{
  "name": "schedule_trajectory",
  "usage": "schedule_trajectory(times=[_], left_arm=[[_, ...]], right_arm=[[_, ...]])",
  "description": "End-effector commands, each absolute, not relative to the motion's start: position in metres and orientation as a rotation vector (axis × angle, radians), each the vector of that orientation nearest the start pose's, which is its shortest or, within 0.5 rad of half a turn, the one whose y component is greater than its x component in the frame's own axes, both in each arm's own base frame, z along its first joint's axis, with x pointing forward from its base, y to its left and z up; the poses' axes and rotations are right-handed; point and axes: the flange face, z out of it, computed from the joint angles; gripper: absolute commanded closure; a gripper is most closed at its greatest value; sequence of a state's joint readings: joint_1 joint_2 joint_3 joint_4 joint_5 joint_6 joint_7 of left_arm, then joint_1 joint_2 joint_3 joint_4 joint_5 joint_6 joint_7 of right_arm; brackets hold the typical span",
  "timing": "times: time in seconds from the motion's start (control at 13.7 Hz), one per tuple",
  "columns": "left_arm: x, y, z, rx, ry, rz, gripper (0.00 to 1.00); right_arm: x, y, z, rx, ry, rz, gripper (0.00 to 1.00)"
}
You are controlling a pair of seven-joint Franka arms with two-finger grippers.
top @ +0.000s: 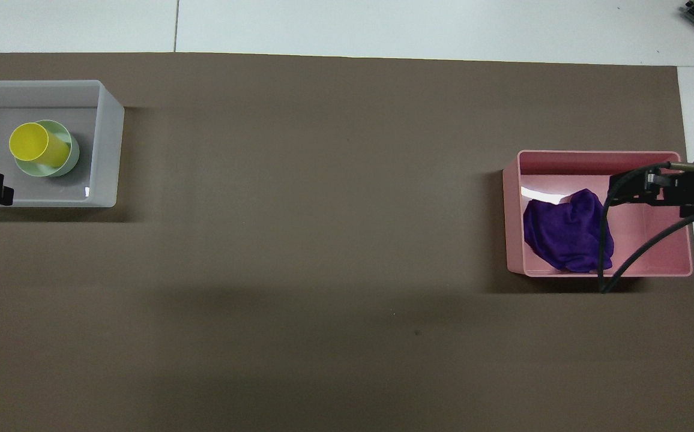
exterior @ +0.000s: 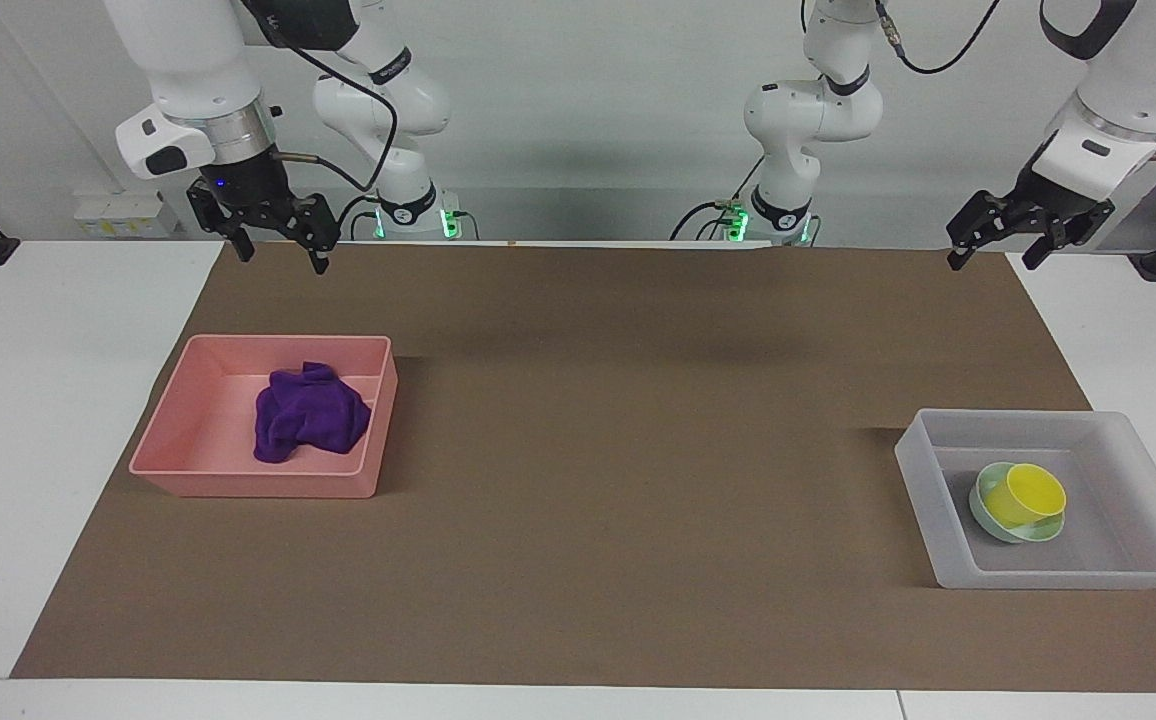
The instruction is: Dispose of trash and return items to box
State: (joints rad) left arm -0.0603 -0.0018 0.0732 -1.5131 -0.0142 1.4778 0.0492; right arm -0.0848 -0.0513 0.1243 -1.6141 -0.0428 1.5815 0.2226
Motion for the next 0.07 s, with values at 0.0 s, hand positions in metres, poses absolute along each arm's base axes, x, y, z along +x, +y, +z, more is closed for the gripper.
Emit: schedule_trajectory(times=[0.0], left_arm=[[0.5396, 0.001, 0.637, -3.124, 0.09, 0.046, 0.0]], right_arm=[[0.5392, 0.0151, 0.6334, -3.15, 0.252, -0.017, 0.0]])
